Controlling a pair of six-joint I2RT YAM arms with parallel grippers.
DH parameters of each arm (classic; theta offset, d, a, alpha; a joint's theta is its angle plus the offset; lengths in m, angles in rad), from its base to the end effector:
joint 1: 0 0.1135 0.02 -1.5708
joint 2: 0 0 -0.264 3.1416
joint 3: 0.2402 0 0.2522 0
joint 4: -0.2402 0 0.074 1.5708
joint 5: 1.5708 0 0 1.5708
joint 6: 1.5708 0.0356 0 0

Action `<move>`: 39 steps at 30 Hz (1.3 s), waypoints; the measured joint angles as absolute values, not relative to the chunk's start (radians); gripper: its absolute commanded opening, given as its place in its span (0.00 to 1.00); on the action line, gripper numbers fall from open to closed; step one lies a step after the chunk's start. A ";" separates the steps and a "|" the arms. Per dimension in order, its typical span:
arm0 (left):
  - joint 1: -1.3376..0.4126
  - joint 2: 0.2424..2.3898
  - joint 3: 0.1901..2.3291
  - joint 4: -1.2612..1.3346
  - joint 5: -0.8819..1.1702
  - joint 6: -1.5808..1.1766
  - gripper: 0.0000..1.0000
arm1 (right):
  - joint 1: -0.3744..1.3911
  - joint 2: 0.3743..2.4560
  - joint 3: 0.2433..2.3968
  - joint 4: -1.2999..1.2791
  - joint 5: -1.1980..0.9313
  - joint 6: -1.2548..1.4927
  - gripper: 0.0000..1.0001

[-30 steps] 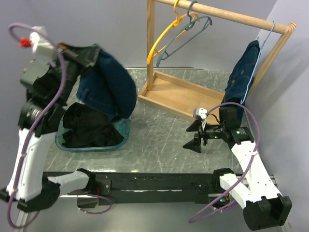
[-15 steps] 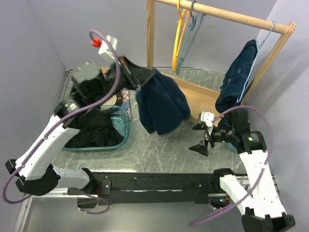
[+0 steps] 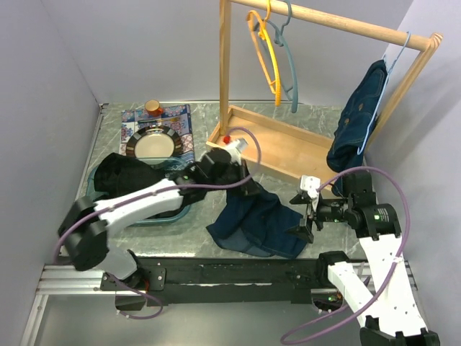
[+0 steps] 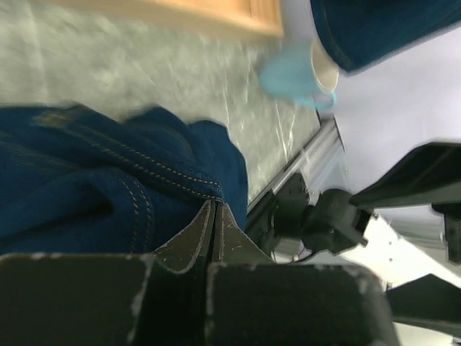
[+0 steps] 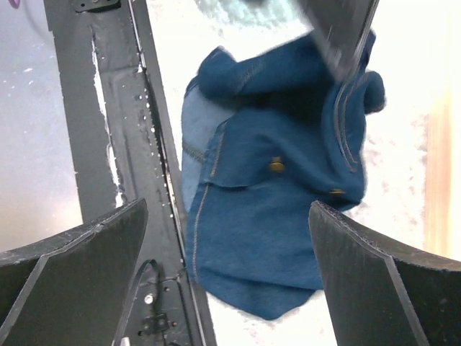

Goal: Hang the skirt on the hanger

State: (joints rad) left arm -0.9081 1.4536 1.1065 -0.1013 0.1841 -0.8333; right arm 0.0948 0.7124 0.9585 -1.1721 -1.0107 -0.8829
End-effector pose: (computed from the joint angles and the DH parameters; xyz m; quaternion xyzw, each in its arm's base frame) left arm 0.2029 -0.2706 0.3015 0.0804 0.8406 -0.4554 0.2819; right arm 0.0957 0.0394 0.3297 -0.5252 0.6607 0.3175 0.4323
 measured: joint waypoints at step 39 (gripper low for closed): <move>-1.083 0.575 0.439 -0.041 -0.147 -0.803 0.98 | 0.601 1.297 1.170 -0.725 -0.516 -0.297 0.96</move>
